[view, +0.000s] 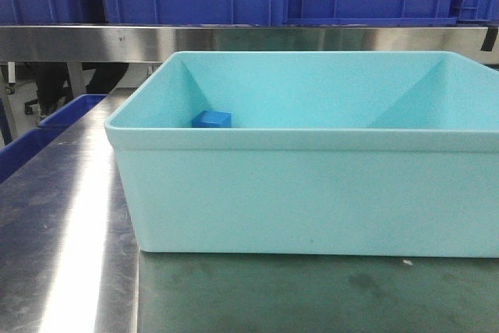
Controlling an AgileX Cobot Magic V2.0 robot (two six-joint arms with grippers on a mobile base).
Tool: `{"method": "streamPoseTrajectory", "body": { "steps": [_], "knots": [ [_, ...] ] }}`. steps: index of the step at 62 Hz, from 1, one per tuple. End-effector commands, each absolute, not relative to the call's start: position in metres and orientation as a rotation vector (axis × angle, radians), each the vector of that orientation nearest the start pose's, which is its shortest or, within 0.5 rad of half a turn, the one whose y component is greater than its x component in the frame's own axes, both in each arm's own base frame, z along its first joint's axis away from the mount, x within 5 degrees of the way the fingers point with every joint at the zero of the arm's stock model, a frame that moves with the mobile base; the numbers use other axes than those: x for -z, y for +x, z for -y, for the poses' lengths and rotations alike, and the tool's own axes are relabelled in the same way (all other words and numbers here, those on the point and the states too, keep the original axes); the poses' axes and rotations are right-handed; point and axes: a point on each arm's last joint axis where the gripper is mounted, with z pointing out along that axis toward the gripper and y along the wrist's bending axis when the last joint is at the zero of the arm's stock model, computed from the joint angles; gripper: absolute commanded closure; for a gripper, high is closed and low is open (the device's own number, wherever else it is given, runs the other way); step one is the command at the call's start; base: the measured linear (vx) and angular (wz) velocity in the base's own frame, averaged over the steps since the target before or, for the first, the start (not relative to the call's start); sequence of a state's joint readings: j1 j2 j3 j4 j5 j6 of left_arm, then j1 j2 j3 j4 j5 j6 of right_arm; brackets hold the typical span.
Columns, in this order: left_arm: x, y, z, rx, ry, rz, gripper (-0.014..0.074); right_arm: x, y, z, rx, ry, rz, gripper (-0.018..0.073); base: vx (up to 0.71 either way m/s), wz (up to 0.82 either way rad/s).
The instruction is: Pick red cube and place on left shelf
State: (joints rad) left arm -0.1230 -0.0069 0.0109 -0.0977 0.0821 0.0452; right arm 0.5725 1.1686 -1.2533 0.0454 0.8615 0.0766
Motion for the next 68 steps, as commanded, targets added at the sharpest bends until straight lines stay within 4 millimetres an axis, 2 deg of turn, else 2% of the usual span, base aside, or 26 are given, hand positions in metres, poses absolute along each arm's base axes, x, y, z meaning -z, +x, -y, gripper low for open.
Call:
{"method": "streamPoseTrajectory", "body": {
  "steps": [1, 7, 14, 28, 36, 55, 68],
  "knots": [
    [-0.203, 0.056, 0.007, 0.153, 0.049, -1.490, 0.0496, -0.407, 0.214, -0.144, -0.433, -0.499, -2.200, 0.0505, 0.00, -0.02],
    [-0.203, 0.056, 0.007, 0.153, 0.049, -1.490, 0.0495, -0.384, 0.234, -0.156, -0.395, -0.492, -2.287, 0.0505, 0.00, 0.00],
    [-0.203, 0.056, 0.007, 0.153, 0.049, -1.490, 0.0496, -0.366, 0.248, -0.164, -0.365, -0.507, -2.343, 0.0474, 0.00, 0.00],
    [-0.203, 0.056, 0.007, 0.153, 0.049, -1.490, 0.0496, -0.350, 0.260, -0.171, -0.361, -0.480, -2.394, 0.0172, 0.00, 0.00],
    [-0.203, 0.056, 0.007, 0.153, 0.049, -1.490, 0.0496, -0.341, 0.264, -0.174, -0.354, -0.471, -2.427, 0.0057, 0.00, 0.00],
    [-0.203, 0.056, 0.007, 0.153, 0.049, -1.490, 0.0495, -0.309, 0.286, -0.170, -0.273, -0.444, -2.550, 0.0029, 0.00, 0.00],
    [-0.203, 0.056, 0.007, 0.153, 0.049, -1.490, 0.0495, -0.295, 0.299, -0.171, -0.264, -0.423, -2.560, 0.0029, 0.00, 0.00]
  ]
}}
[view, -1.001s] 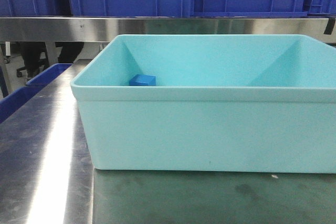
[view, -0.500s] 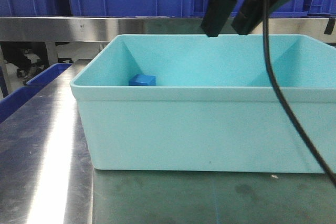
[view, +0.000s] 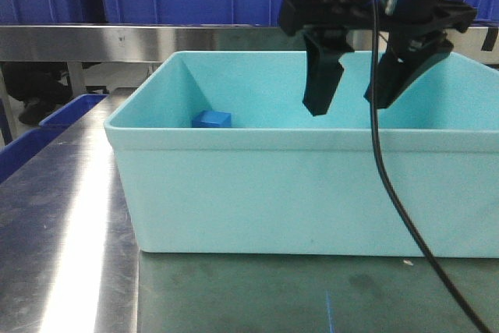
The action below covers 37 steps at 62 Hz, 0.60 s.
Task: Pick red cube and place on left shelf
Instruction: 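Lower the open right gripper into the teal tub over the red cube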
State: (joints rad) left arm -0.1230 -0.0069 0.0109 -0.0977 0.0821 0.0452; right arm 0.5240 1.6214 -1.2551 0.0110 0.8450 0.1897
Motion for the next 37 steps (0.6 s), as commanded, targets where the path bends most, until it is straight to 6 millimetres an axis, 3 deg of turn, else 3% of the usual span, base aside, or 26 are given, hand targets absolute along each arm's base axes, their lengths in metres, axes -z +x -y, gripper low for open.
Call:
{"method": "streamPoseTrajectory", "body": {
  "steps": [1, 23, 31, 37],
  "knots": [
    [-0.203, 0.056, 0.007, 0.153, 0.049, -1.490, 0.0495, -0.294, 0.300, -0.171, -0.265, -0.423, -2.558, 0.0029, 0.00, 0.00],
    [-0.203, 0.056, 0.007, 0.153, 0.049, -1.490, 0.0495, -0.247, 0.321, -0.181, -0.191, -0.460, -2.646, 0.0033, 0.00, 0.00],
    [-0.203, 0.056, 0.007, 0.153, 0.049, -1.490, 0.0495, -0.242, 0.324, -0.182, -0.174, -0.472, -2.649, 0.0048, 0.00, 0.00],
    [-0.203, 0.056, 0.007, 0.153, 0.049, -1.490, 0.0496, -0.242, 0.324, -0.182, -0.178, -0.470, -2.640, 0.0126, 0.00, 0.00]
  ]
}}
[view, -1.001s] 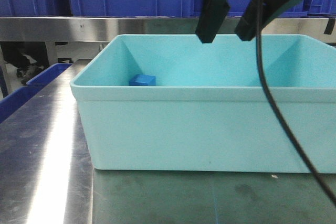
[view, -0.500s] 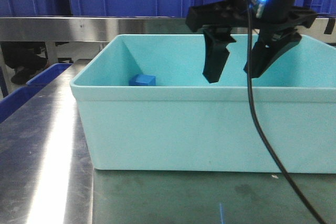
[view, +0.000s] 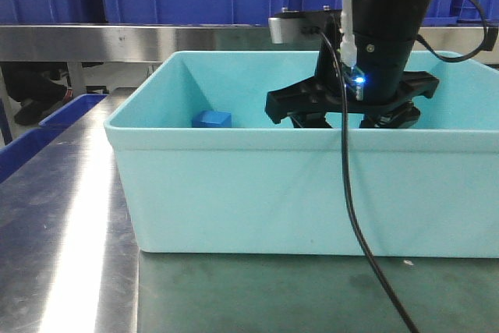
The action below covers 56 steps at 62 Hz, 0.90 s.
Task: Pick red cube and place on left shelf
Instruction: 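Lower the open right gripper into the teal tub over the red cube, then close the right gripper on the red cube and lift it out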
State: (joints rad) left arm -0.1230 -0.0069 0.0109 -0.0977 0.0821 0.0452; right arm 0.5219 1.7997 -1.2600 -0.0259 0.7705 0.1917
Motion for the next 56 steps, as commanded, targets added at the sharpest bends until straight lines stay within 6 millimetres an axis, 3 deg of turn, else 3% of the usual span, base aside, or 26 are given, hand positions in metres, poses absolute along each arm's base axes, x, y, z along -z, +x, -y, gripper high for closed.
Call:
{"method": "streamPoseTrajectory", "body": {
  "steps": [1, 8, 14, 23, 31, 43, 49, 56],
  "knots": [
    [-0.203, 0.056, 0.007, 0.153, 0.049, -1.490, 0.0495, -0.242, 0.324, -0.182, -0.179, -0.470, -2.638, 0.0144, 0.00, 0.00],
    [-0.203, 0.056, 0.007, 0.153, 0.049, -1.490, 0.0495, -0.242, 0.324, -0.182, -0.179, -0.470, -2.638, 0.0299, 0.00, 0.00],
    [-0.203, 0.056, 0.007, 0.153, 0.049, -1.490, 0.0496, -0.245, 0.324, -0.182, -0.183, -0.468, -2.632, 0.0369, 0.00, 0.00],
    [-0.203, 0.056, 0.007, 0.153, 0.049, -1.490, 0.0496, -0.266, 0.317, -0.178, -0.206, -0.457, -2.576, 0.0380, 0.00, 0.00],
    [-0.203, 0.056, 0.007, 0.153, 0.049, -1.490, 0.0496, -0.306, 0.302, -0.169, -0.242, -0.441, -2.454, 0.0380, 0.00, 0.00],
    [-0.203, 0.056, 0.007, 0.153, 0.049, -1.490, 0.0495, -0.366, 0.269, -0.141, -0.205, -0.439, -2.248, 0.0380, 0.00, 0.00],
    [-0.203, 0.056, 0.007, 0.153, 0.049, -1.490, 0.0495, -0.381, 0.252, -0.119, -0.198, -0.382, -2.207, 0.0380, 0.00, 0.00],
    [-0.203, 0.056, 0.007, 0.153, 0.049, -1.490, 0.0495, -0.383, 0.234, -0.082, -0.148, -0.269, -2.200, 0.0380, 0.00, 0.00]
  ]
}}
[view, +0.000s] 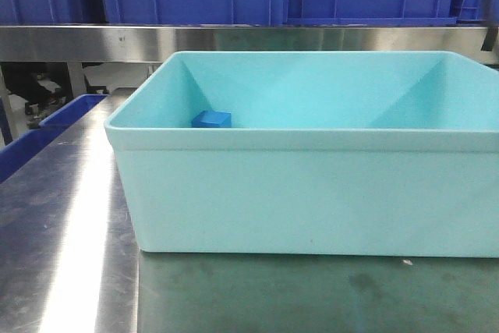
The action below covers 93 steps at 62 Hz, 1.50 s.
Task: Pick red cube and place on left shelf
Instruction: 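Close the right gripper on the red cube and lift it out, then drive the base away from the table holding the red cube in the right gripper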
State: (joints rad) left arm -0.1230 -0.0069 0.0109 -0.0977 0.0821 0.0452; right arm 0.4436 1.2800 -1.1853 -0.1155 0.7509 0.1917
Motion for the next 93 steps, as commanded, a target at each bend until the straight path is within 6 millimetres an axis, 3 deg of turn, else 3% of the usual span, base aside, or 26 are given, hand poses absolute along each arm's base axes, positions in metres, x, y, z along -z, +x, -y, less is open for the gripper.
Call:
{"method": "streamPoseTrajectory", "body": {
  "steps": [1, 10, 17, 37, 51, 59, 93],
  "knots": [
    [-0.203, 0.056, 0.007, 0.153, 0.049, -1.490, 0.0496, -0.382, 0.231, -0.078, -0.141, -0.252, -2.200, 0.0380, 0.00, 0.00],
    [-0.203, 0.056, 0.007, 0.153, 0.049, -1.490, 0.0495, -0.374, 0.198, -0.036, -0.038, -0.130, -2.181, 0.0380, 0.00, 0.00],
    [-0.203, 0.056, 0.007, 0.153, 0.049, -1.490, 0.0495, -0.363, 0.167, -0.020, 0.034, -0.115, -2.134, 0.0380, 0.00, 0.00],
    [-0.203, 0.056, 0.007, 0.153, 0.049, -1.490, 0.0496, -0.325, 0.084, -0.004, 0.007, -0.111, -1.923, 0.0380, 0.00, 0.00],
    [-0.203, 0.056, 0.007, 0.153, 0.049, -1.490, 0.0495, -0.307, 0.046, 0.003, -0.011, -0.091, -1.789, 0.0380, 0.00, 0.00],
    [-0.203, 0.056, 0.007, 0.153, 0.049, -1.490, 0.0495, -0.305, 0.035, 0.006, -0.018, -0.083, -1.734, 0.0380, 0.00, 0.00],
    [-0.203, 0.056, 0.007, 0.153, 0.049, -1.490, 0.0496, -0.304, 0.035, 0.006, -0.016, -0.081, -1.746, 0.0380, -0.01, 0.03]
  ]
}}
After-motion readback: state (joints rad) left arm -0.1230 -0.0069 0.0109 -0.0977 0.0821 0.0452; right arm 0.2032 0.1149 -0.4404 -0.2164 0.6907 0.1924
